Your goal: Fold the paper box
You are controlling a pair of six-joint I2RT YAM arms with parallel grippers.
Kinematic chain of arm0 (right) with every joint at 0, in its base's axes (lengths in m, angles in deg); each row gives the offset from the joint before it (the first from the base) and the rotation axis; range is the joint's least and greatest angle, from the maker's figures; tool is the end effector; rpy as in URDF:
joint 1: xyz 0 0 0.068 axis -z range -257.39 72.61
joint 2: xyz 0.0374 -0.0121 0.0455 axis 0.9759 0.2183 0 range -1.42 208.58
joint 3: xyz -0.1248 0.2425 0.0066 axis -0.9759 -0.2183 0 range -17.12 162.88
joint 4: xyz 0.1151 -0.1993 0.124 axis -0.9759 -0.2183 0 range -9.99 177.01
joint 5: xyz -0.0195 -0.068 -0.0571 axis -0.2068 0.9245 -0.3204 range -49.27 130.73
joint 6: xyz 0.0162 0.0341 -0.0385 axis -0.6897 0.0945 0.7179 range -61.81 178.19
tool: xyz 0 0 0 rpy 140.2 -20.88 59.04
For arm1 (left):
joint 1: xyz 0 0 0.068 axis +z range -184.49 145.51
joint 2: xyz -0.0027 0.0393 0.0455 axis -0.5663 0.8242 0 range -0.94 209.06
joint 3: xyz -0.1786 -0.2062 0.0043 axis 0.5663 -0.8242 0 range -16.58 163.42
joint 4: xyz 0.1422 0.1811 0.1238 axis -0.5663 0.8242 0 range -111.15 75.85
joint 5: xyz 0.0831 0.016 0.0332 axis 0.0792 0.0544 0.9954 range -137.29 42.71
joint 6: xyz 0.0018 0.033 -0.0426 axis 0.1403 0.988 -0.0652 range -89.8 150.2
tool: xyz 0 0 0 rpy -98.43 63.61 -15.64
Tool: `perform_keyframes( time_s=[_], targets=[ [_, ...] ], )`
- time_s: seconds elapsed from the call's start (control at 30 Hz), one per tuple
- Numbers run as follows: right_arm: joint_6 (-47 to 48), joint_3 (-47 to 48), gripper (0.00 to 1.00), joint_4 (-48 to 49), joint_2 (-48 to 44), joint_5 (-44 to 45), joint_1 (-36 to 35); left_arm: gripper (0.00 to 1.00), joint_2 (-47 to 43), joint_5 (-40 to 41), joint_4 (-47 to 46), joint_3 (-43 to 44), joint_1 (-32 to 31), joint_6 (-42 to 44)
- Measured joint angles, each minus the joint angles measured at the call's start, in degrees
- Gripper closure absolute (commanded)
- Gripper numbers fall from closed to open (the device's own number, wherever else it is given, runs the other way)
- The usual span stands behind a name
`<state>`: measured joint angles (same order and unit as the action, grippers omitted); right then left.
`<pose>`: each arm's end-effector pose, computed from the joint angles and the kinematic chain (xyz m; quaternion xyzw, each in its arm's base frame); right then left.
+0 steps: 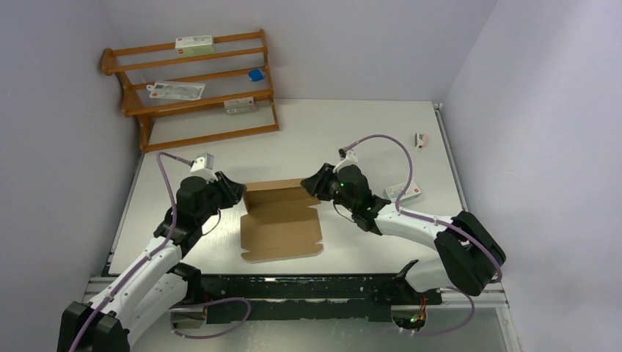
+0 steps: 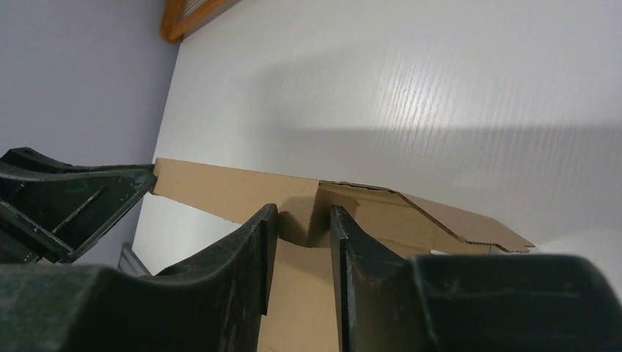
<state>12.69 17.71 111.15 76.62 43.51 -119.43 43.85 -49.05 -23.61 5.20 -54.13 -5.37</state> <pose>0.2154 0.1919 0.2119 0.0387 0.8135 0.3870 0.4325 0.1731 -0.0630 0.2205 -0.1053 0.8151 -0.2750 0.4989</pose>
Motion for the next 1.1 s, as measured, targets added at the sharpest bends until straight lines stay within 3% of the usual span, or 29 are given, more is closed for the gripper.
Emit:
perform_keyframes(
  time_s=[0.3, 0.73, 0.97, 1.1],
  targets=[
    [-1.92, -4.5, 0.71, 7.82, 0.59, -1.14, 0.0, 0.71, -0.02, -0.04, -0.66, -0.63, 0.0, -0.07],
    [3.58, -5.84, 0.5, 7.78, -4.37, -3.28, 0.11, 0.67, -0.76, 0.11, -0.44, -0.85, 0.0, -0.04],
    [7.91, -14.05, 0.4, 11.93, -11.61, -2.99, 0.09, 0.66, -0.81, 0.17, -0.42, -0.87, 0.0, -0.04],
    [8.52, -20.28, 0.39, 14.16, -13.92, -0.59, 0.09, 0.65, -0.87, 0.2, -0.35, -0.87, 0.0, 0.0]
  ],
)
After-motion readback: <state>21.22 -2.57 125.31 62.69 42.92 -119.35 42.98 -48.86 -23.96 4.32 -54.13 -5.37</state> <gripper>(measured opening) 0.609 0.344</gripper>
